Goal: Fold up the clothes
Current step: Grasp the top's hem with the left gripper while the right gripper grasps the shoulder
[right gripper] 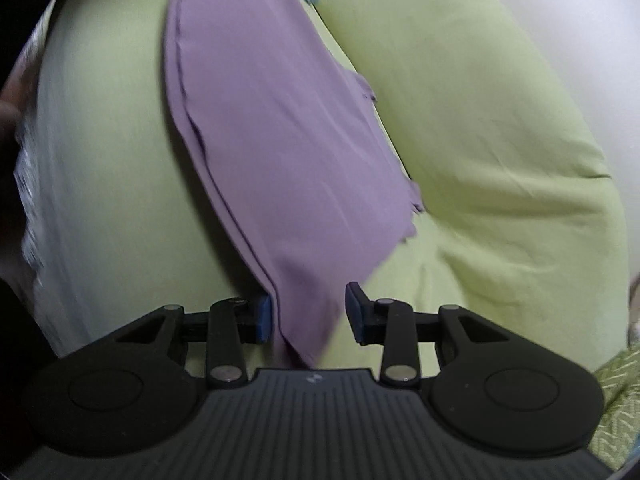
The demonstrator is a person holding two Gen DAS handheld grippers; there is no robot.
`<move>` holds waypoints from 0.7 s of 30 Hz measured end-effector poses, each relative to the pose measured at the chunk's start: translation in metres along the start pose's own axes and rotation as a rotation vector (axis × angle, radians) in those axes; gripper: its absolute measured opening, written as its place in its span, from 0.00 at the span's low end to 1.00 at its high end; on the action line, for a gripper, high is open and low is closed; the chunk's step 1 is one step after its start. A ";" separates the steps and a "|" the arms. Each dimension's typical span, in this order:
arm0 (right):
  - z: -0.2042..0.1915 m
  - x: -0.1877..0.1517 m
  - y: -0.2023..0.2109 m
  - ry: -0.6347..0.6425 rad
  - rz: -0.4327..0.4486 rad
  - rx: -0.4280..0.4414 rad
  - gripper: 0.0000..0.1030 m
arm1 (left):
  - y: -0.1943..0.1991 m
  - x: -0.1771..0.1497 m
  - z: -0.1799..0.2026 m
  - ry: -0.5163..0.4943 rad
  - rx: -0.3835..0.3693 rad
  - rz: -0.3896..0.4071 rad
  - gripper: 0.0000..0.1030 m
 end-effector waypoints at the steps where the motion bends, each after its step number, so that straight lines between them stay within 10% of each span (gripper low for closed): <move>1: -0.002 0.000 0.000 0.022 0.005 0.001 0.25 | -0.002 0.000 0.004 -0.020 0.001 -0.005 0.00; 5: -0.011 0.001 -0.001 0.100 0.011 0.021 0.01 | -0.008 -0.002 0.016 -0.076 0.005 -0.018 0.00; 21: 0.033 -0.008 0.120 -0.046 -0.068 0.269 0.01 | 0.063 -0.040 0.043 -0.054 -0.262 -0.057 0.00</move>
Point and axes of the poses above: each gripper's, at about its wrist camera, not at the fingertips, and y roughly against the way its jaws point, z to its right, x to its top, the point moved 2 cm from there along -y, roughly the way its jaws point, and after that the axes turned 3 degrees about -x, right-handed, at the moved point
